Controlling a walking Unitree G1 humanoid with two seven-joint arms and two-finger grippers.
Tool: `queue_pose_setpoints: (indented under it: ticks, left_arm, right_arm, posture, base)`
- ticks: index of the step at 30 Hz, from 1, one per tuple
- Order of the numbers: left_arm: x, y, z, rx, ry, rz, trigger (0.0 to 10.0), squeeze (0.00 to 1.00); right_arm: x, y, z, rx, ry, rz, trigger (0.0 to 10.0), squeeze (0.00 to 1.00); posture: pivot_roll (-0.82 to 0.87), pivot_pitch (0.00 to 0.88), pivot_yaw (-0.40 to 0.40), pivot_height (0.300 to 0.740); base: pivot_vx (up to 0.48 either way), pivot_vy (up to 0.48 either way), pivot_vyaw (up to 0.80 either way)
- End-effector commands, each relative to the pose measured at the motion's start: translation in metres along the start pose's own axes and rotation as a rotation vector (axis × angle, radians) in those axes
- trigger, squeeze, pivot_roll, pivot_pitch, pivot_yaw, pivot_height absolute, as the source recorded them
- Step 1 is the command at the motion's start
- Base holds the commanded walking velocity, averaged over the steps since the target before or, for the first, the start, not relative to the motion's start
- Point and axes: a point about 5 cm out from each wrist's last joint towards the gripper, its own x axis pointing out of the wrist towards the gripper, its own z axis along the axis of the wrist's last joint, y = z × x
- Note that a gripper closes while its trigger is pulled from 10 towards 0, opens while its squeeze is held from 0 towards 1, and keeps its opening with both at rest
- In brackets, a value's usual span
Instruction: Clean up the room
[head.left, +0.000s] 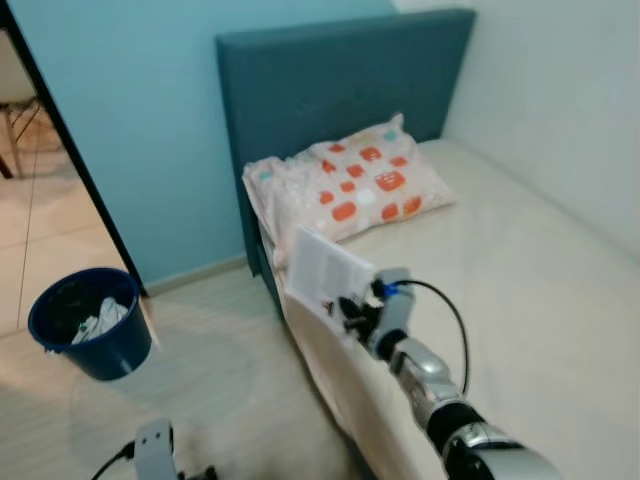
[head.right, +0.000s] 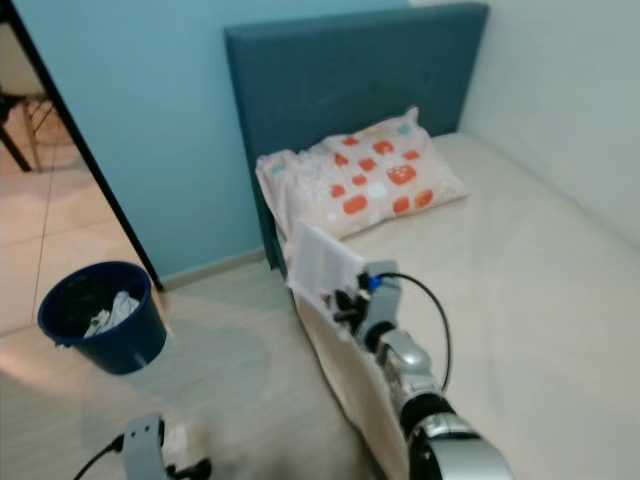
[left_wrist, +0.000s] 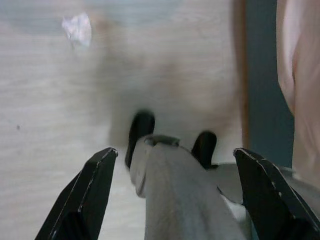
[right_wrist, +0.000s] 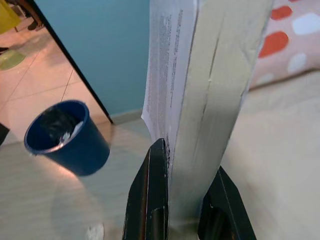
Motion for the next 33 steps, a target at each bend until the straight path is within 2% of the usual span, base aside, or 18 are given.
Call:
queue_pose_setpoints:
  ticks: [1,3,9,11,19,21,22,26,33]
  left_arm:
    - [-0.002,0.005,-0.006,0.005,0.022,0.014,10.0,0.00]
    - [-0.002,0.004,-0.006,0.011,0.024,0.014,10.0,0.00]
    - [-0.002,0.005,-0.006,0.023,0.026,0.027,10.0,0.00]
    - [-0.002,0.006,-0.007,0.028,0.030,0.042,10.0,0.00]
    - [-0.003,0.010,-0.007,0.046,0.036,0.054,10.0,0.00]
    - [-0.003,0.011,-0.007,0.051,0.036,0.055,10.0,0.00]
    - [-0.003,0.012,-0.007,0.057,0.035,0.057,10.0,0.00]
    - [-0.004,0.014,-0.007,0.062,0.035,0.060,10.0,0.00]
    - [-0.006,0.021,-0.012,0.075,0.043,0.072,10.0,0.00]
  right_arm:
    - [0.003,0.006,0.001,0.022,-0.014,0.006,10.0,0.00]
    - [0.001,0.000,0.002,0.040,-0.011,-0.021,10.0,0.00]
    - [0.000,-0.004,0.001,0.046,-0.007,-0.042,10.0,0.00]
    - [-0.003,-0.007,-0.001,0.053,-0.006,-0.065,10.0,0.00]
    - [-0.007,-0.024,-0.003,0.234,-0.015,-0.175,10.0,0.00]
    - [-0.009,-0.029,-0.003,0.293,-0.018,-0.207,10.0,0.00]
    - [-0.009,-0.033,-0.001,0.361,-0.032,-0.225,10.0,0.00]
    - [-0.009,-0.036,0.002,0.415,-0.040,-0.248,10.0,0.00]
    - [-0.006,-0.046,0.016,0.598,-0.125,-0.284,10.0,0.00]
  posture:
    - [-0.10,0.098,-0.026,0.740]
    - [-0.10,0.102,-0.024,0.740]
    - [-0.10,0.103,-0.024,0.740]
    - [-0.10,0.107,-0.021,0.740]
    - [-0.08,0.114,-0.013,0.740]
    - [-0.08,0.117,-0.013,0.740]
    - [-0.07,0.121,-0.012,0.740]
    - [-0.06,0.126,-0.010,0.740]
    - [-0.04,0.153,-0.003,0.725]
  base:
    - [0.480,0.000,0.00]
    - [0.476,0.000,-0.39]
    - [0.430,0.000,-0.79]
    - [0.000,0.000,0.00]
    - [0.000,0.000,0.00]
    - [0.000,0.000,0.00]
    - [0.000,0.000,0.00]
    - [0.000,0.000,0.00]
    - [0.000,0.000,0.00]
